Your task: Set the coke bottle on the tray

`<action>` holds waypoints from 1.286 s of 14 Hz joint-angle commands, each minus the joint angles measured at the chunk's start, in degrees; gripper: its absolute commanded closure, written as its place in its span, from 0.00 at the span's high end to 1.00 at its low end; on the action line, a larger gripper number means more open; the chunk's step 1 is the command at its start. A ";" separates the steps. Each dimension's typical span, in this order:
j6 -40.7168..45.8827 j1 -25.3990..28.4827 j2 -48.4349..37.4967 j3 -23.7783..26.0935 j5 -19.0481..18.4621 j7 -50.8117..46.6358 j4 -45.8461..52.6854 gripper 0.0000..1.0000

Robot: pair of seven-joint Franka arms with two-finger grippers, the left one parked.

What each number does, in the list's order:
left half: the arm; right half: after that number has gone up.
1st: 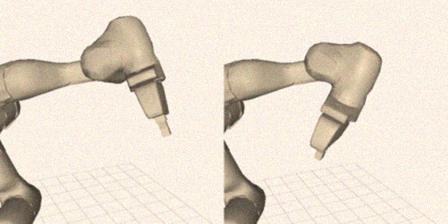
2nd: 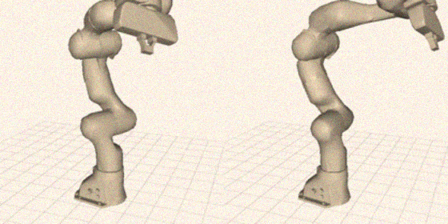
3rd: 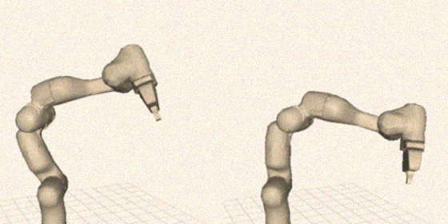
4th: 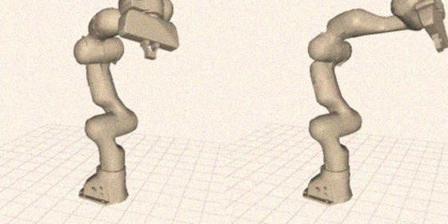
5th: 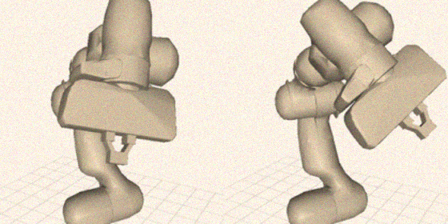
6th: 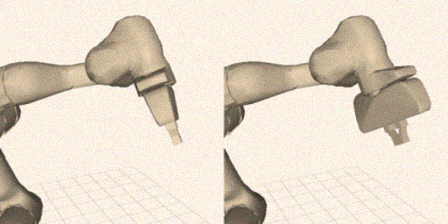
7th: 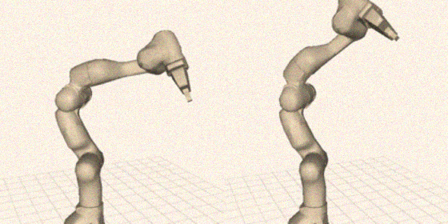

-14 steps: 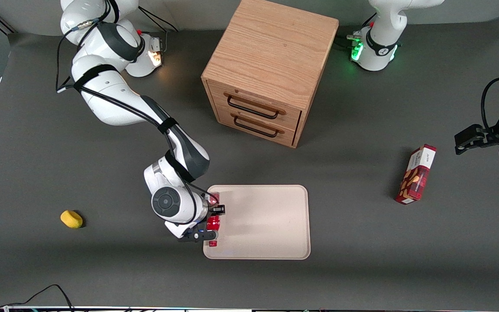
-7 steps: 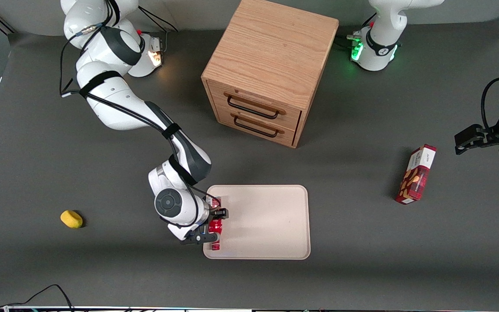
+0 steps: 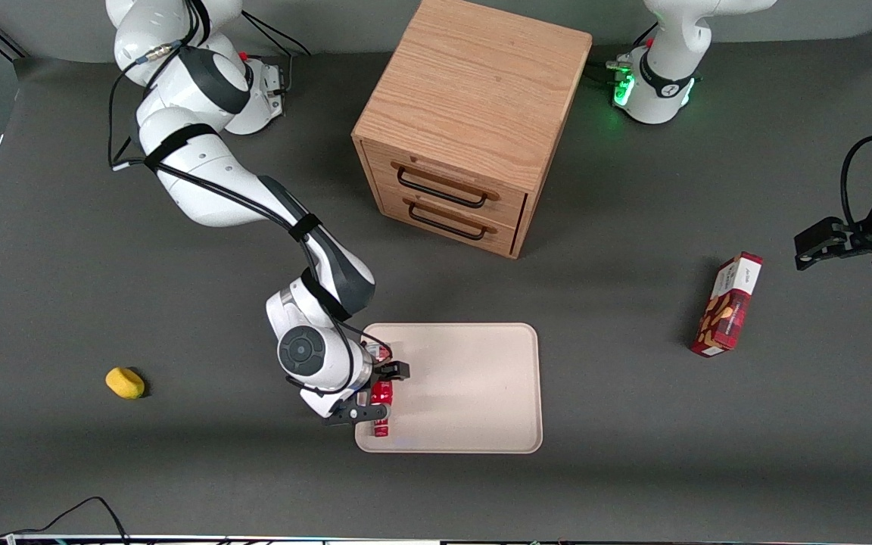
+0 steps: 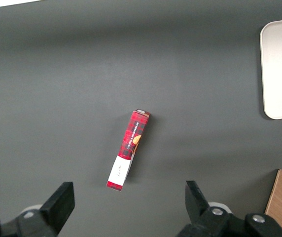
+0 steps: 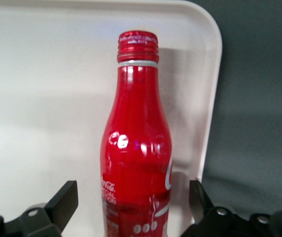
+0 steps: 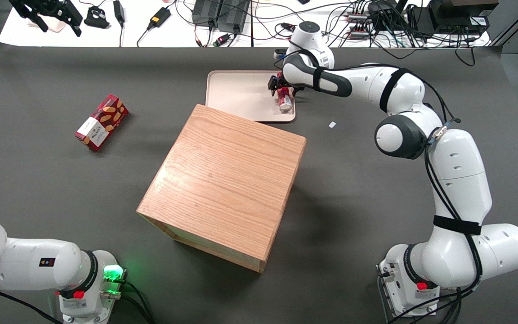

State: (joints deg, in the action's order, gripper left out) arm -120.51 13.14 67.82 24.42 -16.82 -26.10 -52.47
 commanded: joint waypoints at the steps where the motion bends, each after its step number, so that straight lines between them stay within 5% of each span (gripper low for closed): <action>1: -0.78 0.75 0.56 -0.78 0.56 0.53 1.14 1.00; 18: 2.72 -0.12 -5.40 -2.27 0.64 0.35 -0.44 1.00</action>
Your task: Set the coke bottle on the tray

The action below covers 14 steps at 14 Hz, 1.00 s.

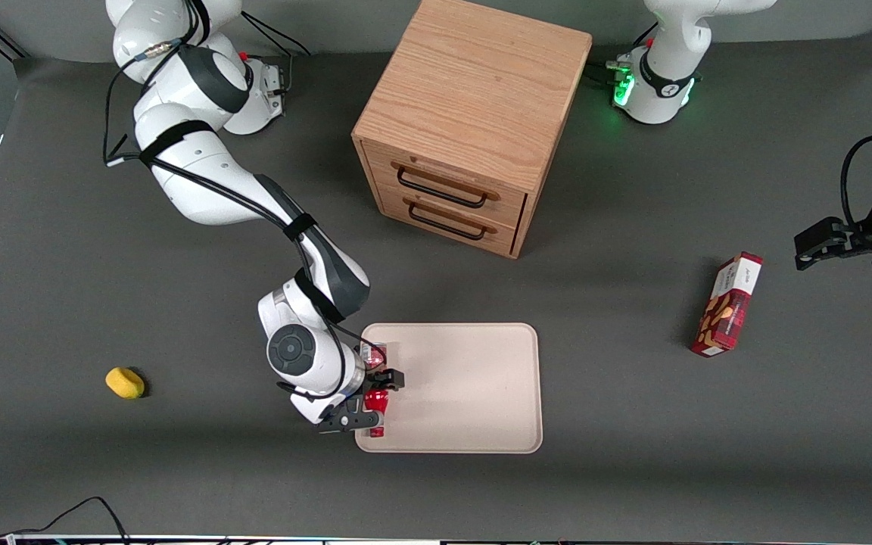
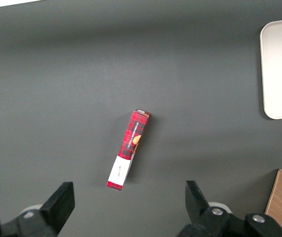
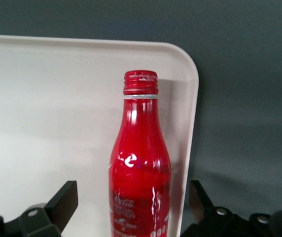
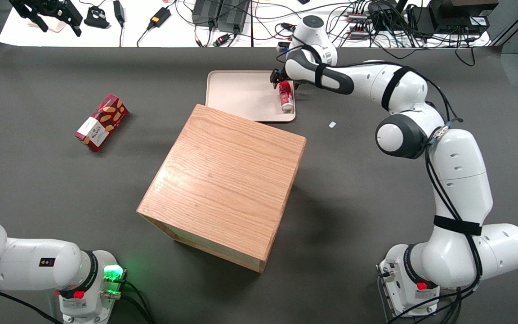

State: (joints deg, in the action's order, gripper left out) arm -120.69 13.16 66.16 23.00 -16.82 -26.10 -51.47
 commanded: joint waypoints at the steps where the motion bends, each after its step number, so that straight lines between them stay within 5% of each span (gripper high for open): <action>1: 4.75 -0.93 -6.55 -0.85 0.65 0.44 -2.92 1.00; 7: 5.73 -13.66 -34.38 -0.24 1.44 -0.80 -29.78 1.00; 12: 7.66 -24.30 -56.99 -0.49 13.28 7.18 -47.38 1.00; 14: 9.15 -27.12 -62.71 -0.94 14.09 12.37 -50.39 1.00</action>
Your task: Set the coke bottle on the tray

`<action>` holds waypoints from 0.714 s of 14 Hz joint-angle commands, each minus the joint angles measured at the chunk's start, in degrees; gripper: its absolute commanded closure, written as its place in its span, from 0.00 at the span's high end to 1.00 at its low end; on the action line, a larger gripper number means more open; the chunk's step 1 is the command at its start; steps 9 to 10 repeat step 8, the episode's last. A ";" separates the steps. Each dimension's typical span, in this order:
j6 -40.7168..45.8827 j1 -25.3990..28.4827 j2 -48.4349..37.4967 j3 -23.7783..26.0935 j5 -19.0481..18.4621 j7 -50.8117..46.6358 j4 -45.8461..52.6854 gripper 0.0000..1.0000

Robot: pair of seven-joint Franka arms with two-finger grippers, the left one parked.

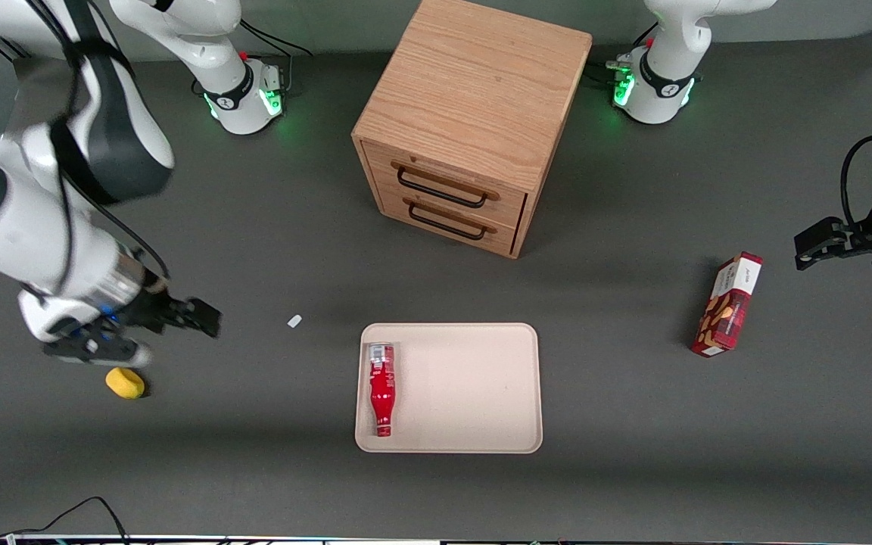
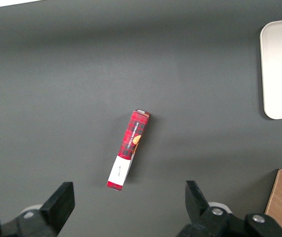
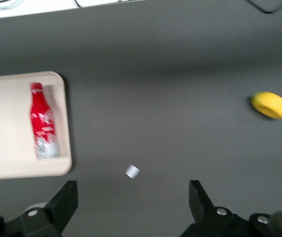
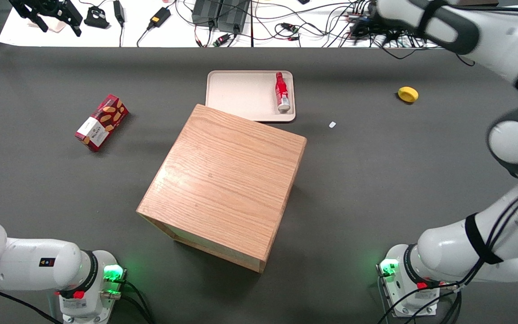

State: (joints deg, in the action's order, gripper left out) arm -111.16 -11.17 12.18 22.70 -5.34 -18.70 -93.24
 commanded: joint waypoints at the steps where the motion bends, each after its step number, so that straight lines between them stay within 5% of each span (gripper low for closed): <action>1: 2.93 -3.85 -10.06 -0.64 2.61 6.12 -8.45 1.00; 10: 12.72 -5.71 -12.89 -1.08 4.90 7.71 -5.81 1.00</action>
